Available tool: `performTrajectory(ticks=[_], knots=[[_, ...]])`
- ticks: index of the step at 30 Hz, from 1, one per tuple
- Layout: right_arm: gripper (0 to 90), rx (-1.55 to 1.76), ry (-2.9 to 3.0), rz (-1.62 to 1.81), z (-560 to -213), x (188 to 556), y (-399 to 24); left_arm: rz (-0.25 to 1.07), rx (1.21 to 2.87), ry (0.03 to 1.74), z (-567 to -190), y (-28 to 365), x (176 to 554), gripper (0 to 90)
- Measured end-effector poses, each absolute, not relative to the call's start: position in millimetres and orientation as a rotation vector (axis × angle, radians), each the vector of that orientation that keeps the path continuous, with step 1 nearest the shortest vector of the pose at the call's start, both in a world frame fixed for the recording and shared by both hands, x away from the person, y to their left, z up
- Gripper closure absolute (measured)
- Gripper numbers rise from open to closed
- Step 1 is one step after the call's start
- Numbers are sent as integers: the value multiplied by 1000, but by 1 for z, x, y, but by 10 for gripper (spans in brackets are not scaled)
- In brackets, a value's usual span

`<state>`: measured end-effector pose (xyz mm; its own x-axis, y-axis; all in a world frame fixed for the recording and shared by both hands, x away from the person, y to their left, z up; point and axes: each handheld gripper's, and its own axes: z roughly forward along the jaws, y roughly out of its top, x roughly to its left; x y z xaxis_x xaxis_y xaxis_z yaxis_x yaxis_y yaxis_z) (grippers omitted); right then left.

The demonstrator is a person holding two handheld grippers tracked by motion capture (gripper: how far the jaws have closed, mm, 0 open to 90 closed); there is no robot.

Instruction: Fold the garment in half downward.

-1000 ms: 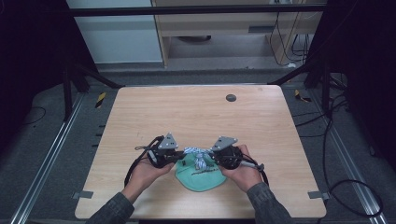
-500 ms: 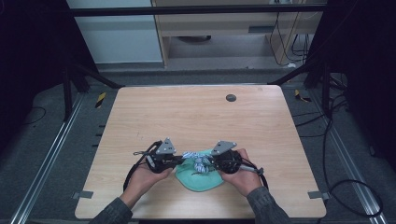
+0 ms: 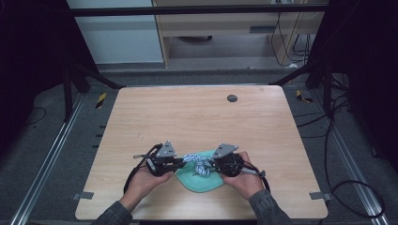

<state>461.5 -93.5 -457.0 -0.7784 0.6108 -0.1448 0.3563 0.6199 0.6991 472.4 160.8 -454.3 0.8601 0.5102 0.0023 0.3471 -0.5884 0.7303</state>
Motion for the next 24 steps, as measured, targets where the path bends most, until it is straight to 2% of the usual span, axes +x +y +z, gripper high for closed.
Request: performTrajectory(ticks=[5, 10, 13, 19, 24], knots=[[760, 772, 2481, 950, -458, 460, -94, 275, 2263, 617, -455, 160, 468, 726], [731, 776, 2488, 951, -459, 459, -93, 265, 2268, 614, -456, 160, 466, 721], [671, 790, 2495, 940, -460, 458, -92, 269, 2266, 619, -457, 161, 465, 687], [669, 782, 2508, 942, -462, 457, -91, 253, 2263, 617, -459, 159, 462, 681], [625, 805, 2519, 941, -464, 455, -91, 237, 2287, 625, -462, 157, 459, 639]])
